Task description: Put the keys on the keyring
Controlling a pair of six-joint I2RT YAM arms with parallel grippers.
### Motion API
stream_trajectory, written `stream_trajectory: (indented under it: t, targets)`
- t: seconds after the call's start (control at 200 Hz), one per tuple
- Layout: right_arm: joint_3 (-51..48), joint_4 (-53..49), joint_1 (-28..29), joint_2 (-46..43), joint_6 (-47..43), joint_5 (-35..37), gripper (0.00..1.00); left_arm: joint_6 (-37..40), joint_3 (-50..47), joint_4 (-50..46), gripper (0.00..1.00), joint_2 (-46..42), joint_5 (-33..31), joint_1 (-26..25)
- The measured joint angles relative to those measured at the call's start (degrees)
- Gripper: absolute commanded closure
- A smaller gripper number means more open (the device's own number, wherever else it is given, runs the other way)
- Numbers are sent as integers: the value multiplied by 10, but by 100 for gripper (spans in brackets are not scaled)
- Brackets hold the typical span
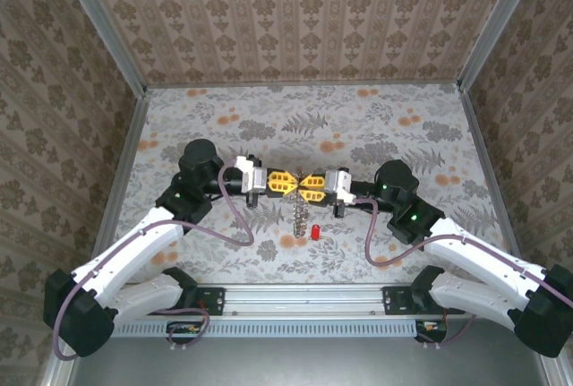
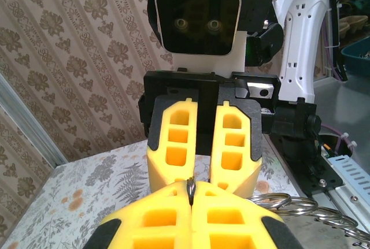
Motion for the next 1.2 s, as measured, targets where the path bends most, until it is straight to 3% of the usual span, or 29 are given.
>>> stream_trajectory:
  t: [0.135, 0.31, 0.425, 0.49, 0.73, 0.87, 1.075, 1.2]
  targets:
    - [1, 0, 2, 1, 1, 8, 79, 0, 0, 0, 100, 0, 0, 0]
    - [2, 5, 2, 1, 0, 16, 79, 0, 0, -7, 100, 2, 0, 0]
    - [2, 6, 2, 1, 0, 17, 87, 0, 0, -10, 100, 2, -1, 0]
    - [2, 4, 3, 1, 3, 17, 100, 2, 1, -12, 100, 2, -2, 0]
    - [1, 24, 9, 6, 21, 56, 100, 4, 7, -16, 100, 2, -36, 0]
    - [-8, 61, 49, 15, 48, 180, 100, 4, 11, -16, 100, 2, -86, 0]
    - [-10, 149, 146, 76, 88, 483, 100, 3, 10, 11, 100, 14, -185, -5]
    - [0, 193, 183, 127, 108, 626, 100, 2, -3, 37, 100, 23, -251, -17]
